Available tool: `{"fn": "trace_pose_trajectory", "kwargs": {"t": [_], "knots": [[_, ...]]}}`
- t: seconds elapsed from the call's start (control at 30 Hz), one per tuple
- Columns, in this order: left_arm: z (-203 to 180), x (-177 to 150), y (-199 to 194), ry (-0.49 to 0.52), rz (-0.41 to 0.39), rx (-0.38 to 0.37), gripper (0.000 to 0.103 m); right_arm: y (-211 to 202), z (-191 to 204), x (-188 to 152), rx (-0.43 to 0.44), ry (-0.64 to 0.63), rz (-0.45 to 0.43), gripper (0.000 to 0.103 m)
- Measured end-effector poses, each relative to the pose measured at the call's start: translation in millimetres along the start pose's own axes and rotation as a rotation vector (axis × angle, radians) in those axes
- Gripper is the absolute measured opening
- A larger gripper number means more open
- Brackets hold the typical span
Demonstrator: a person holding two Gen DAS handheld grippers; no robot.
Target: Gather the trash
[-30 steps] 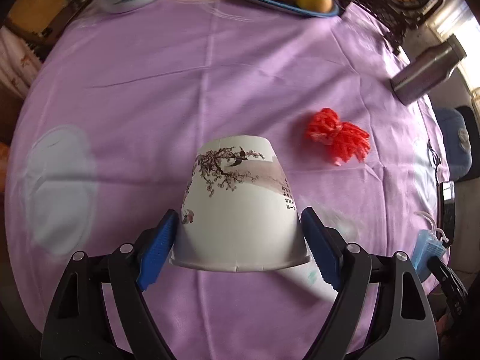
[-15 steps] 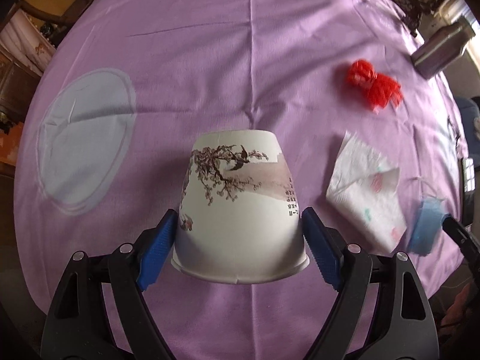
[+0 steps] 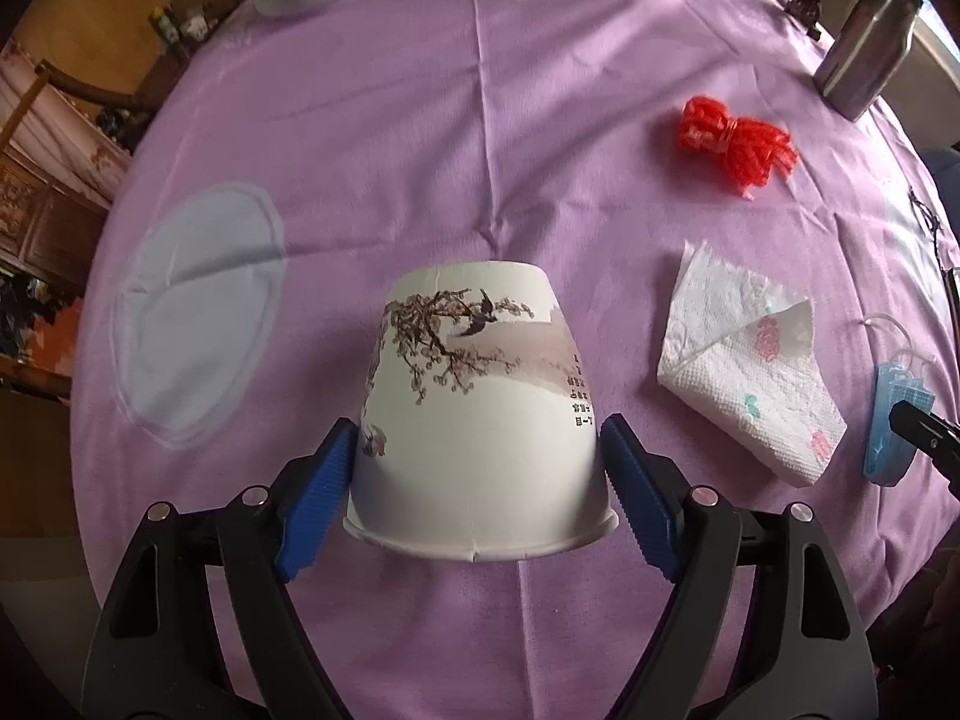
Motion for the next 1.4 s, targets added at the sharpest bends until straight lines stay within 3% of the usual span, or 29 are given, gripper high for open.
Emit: {"fn": "trace_pose_trajectory", "kwargs": {"t": [0.83,1.13,1.4], "knots": [[33,4,-68,-0.071,-0.200,0.024,0.079,-47,44,15,0.059,-0.089,-0.113,0.009],[65,-19,-83,-0.161,-0.211,0.083,0.079,-42,71,15,0.116,-0.150,-0.090,0.009],[114,-59,-101,-0.299,-0.203,0.174,0.079,-22,124,14,0.210,-0.270,-0.023,0.009]]}}
Point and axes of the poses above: each gripper's, at about its wrist camera, not at the fingertips, and y roughly the way its jaws point, z to its left, x to its top, the point moved 1 cm from there along y, roughly the way its jaws point, and after that the axes turned 8 degrees about -z, right-handed, at the moved point
